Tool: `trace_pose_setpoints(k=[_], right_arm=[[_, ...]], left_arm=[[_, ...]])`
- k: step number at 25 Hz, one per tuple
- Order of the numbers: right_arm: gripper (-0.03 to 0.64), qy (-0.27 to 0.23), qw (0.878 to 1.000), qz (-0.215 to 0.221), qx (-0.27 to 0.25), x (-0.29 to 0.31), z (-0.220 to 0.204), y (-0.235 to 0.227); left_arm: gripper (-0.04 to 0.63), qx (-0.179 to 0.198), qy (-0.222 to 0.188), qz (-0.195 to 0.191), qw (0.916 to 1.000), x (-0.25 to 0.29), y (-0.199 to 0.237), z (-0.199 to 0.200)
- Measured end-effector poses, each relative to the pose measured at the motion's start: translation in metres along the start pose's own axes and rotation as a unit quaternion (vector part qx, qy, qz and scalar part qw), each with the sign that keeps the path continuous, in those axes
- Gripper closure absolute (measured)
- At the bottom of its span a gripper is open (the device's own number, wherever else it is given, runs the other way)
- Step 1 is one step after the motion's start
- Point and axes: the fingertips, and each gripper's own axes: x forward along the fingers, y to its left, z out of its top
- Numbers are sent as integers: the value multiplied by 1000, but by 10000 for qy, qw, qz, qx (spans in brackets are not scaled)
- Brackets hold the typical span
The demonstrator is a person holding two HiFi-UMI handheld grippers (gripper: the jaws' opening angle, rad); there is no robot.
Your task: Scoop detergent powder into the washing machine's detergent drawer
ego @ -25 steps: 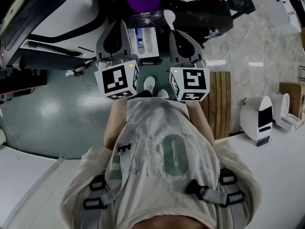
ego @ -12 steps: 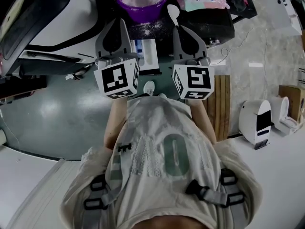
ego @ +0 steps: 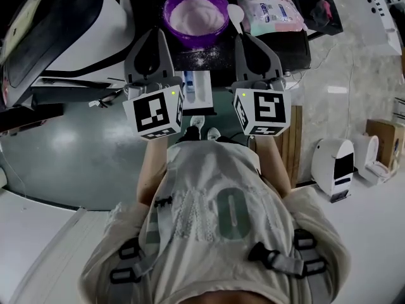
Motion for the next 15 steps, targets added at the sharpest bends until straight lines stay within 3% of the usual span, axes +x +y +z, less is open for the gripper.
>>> trace_pose_setpoints(k=[10,15], right_arm=[[604,57,9995,173,-251,26,10,5],[604,135,9943,408,-971,42,22,8]], left_arm=[[574,-41,145,49,9999,14,13,-4],[574,-64,164,79,9998,15,19,-7]])
